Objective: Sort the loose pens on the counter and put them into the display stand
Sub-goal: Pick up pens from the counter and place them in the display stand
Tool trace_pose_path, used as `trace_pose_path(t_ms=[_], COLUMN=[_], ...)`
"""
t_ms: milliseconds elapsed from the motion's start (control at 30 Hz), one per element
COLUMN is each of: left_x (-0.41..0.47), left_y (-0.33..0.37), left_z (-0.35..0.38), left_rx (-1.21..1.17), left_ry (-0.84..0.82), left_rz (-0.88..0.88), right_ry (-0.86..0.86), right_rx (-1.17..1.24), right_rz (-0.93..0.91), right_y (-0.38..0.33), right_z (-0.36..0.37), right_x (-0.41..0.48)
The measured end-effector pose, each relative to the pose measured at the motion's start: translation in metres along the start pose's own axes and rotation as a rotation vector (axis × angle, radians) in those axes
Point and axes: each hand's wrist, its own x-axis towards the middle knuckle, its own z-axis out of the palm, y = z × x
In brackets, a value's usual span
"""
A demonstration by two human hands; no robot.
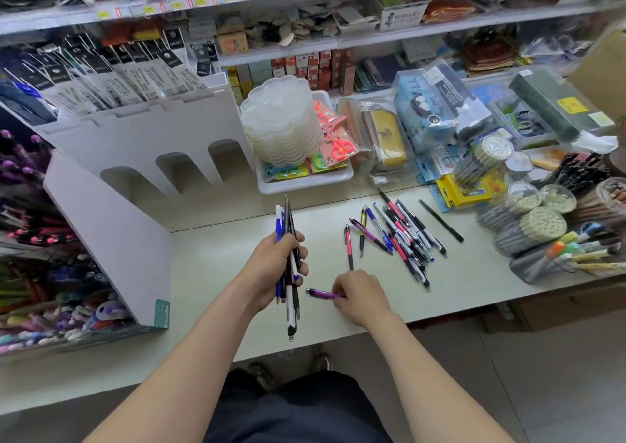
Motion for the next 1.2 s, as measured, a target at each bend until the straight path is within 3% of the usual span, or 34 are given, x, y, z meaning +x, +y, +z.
trace_pose_path(t_ms=[67, 167, 267, 467, 600, 733, 833, 1000, 1200], left_x=[0.004, 0.009, 0.013, 0.015, 0.019, 0.023, 0.026, 0.029, 0.028], left_y=[-0.003, -0.009, -0.015, -0.026, -0.027, -0.028, -0.028, -0.030, -0.033], left_z=[-0.001, 0.000, 0.004, 0.004, 0.001, 0.001, 0.002, 0.002, -0.004], left_rx=[-0.003, 0.035, 0.032, 0.041, -0.012, -0.026, -0.022, -0.026, -0.076], left_ry=[-0.011, -0.016, -0.015, 0.027, 0.064, 0.083, 0.081, 0.070, 0.076], left_rz=[-0.031, -0.066, -0.079, -0.056, -0.047, -0.043, -0.040, -0.044, -0.074], right_ry=[0.067, 0.265, 0.347, 0.241, 0.201, 0.292, 0.415, 0.330, 0.202], right_rx=[0.011, 0.190, 0.288, 0.189, -0.003, -0.176, -0.080, -0.055, -0.288], right_rz=[-0.006, 0.137, 0.264, 0.396, 0.369, 0.311, 0.324, 0.358, 0.425], right_y=[0.000, 0.001, 0.003, 0.002, 0.002, 0.006, 0.012, 0.017, 0.017], right_z=[0.001, -0.003, -0.008, -0.006, -0.011, -0.018, -0.019, -0.019, -0.027], right_x=[0.005, 0.018, 0.031, 0.048, 0.055, 0.062, 0.068, 0.081, 0.094])
